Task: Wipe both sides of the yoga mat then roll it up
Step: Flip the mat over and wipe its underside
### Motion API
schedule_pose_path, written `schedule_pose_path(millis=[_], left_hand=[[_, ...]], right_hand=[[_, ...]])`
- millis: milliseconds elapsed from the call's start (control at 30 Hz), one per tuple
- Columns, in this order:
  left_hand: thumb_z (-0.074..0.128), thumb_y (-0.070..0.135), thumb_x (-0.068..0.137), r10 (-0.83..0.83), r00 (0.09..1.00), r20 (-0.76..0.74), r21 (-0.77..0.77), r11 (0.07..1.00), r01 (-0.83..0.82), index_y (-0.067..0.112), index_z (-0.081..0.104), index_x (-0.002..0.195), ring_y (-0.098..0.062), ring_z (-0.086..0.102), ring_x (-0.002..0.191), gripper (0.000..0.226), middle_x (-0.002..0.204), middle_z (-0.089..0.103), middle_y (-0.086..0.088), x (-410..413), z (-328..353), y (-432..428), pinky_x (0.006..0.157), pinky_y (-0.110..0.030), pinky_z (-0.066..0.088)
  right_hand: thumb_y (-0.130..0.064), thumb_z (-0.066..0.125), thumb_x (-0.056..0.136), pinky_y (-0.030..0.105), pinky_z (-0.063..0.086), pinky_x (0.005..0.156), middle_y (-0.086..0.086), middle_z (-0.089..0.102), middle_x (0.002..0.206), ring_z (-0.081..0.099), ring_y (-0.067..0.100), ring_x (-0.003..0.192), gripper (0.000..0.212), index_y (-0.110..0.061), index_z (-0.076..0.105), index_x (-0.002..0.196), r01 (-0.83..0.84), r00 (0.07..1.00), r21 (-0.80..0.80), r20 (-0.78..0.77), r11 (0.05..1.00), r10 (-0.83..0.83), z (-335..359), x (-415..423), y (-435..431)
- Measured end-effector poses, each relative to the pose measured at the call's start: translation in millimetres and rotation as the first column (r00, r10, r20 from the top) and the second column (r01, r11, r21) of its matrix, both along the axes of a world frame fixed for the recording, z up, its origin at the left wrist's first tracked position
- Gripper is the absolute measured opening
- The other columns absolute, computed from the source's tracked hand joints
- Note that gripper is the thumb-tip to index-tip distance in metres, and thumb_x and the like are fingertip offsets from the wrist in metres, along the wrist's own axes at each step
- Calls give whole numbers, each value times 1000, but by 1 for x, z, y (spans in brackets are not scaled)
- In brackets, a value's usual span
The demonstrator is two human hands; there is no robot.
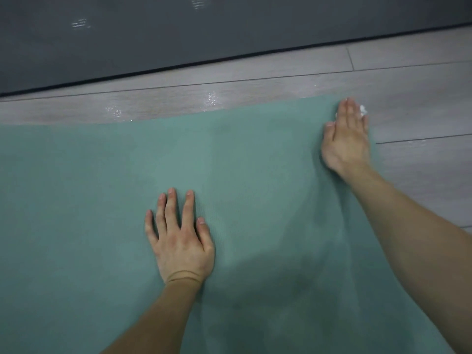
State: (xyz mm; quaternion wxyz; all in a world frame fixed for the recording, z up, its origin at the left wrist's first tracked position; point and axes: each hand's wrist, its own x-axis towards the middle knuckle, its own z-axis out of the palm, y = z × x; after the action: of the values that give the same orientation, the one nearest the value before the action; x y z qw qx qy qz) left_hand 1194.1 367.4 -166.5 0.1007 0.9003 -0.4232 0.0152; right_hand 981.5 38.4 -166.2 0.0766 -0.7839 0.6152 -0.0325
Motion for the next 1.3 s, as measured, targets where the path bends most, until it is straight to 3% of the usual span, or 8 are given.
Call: schedule_pose_path(millis=[100, 167, 233, 333, 400, 600, 733, 1300], left_hand=[[48, 36, 97, 5, 1000, 10, -11, 1000, -5, 22, 50, 155, -29, 27, 158, 60, 168, 35, -11, 0, -1, 0, 126, -59, 19], [47, 37, 98, 0, 1000, 11, -18, 1000, 0, 22, 51, 155, -29, 28, 158, 59, 167, 36, -11, 1, -4, 1, 125, -59, 20], [47, 37, 98, -1, 1000, 14, -28, 1000, 1, 22, 51, 154, -30, 28, 157, 59, 166, 37, -12, 4, -7, 2, 125, -59, 20], [45, 37, 99, -4, 1000, 15, -29, 1000, 5, 22, 51, 155, -30, 28, 157, 58, 167, 36, -11, 4, -9, 3, 126, -58, 19], [42, 37, 101, -8, 1000, 23, -26, 1000, 9, 23, 50, 155, -29, 28, 157, 56, 167, 37, -10, 4, -9, 2, 126, -58, 18], [46, 41, 104, -219, 975, 49, -3, 976, 219, 11, 57, 148, -33, 40, 150, 54, 160, 48, -11, -21, 7, -16, 123, -56, 27], [40, 45, 107, -349, 937, -26, 58, 935, 350, 23, 47, 157, -28, 26, 158, 55, 169, 35, -8, -83, 11, -83, 127, -54, 20], [49, 44, 101, -269, 963, -20, 27, 963, 270, 28, 45, 158, -26, 21, 160, 60, 171, 31, -4, -97, -4, -110, 127, -57, 16]], right_hand=[[-38, 21, 107, 48, 8, 132, 16, 19, 174, 12, 26, 162, 68, -2, 22, 165, -199, 979, -71, 31, 977, 201, -1, 29, 56], [-36, 26, 111, 46, 8, 132, 9, 14, 175, 6, 22, 163, 63, -8, 18, 167, -631, 774, -19, 40, 775, 632, 2, 42, 100], [-35, 29, 112, 42, 4, 133, 2, 9, 177, 0, 15, 163, 62, -14, 13, 169, -820, 572, 20, -7, 572, 820, 2, 22, 122], [-33, 29, 109, 45, 9, 132, 5, 18, 175, 7, 17, 163, 62, -10, 22, 167, -431, 899, -77, 50, 899, 436, 0, -34, 121], [-32, 33, 106, 47, 11, 132, 11, 20, 174, 10, 22, 163, 65, -5, 25, 165, -180, 980, -70, 79, 981, 185, -2, -42, 119], [-30, 42, 97, 47, 12, 132, 13, 18, 174, 10, 23, 163, 75, -3, 25, 164, -202, 948, -83, 233, 976, 216, 3, -39, 119], [-19, 43, 91, 51, 15, 131, 16, 31, 169, 21, 29, 160, 70, 0, 38, 157, -96, 950, -110, 286, 989, 124, 2, -37, 122], [-23, 32, 105, 48, 13, 132, -4, 10, 176, 4, 14, 163, 66, -13, 15, 168, -183, 974, -45, 128, 982, 188, 9, -80, 150]])
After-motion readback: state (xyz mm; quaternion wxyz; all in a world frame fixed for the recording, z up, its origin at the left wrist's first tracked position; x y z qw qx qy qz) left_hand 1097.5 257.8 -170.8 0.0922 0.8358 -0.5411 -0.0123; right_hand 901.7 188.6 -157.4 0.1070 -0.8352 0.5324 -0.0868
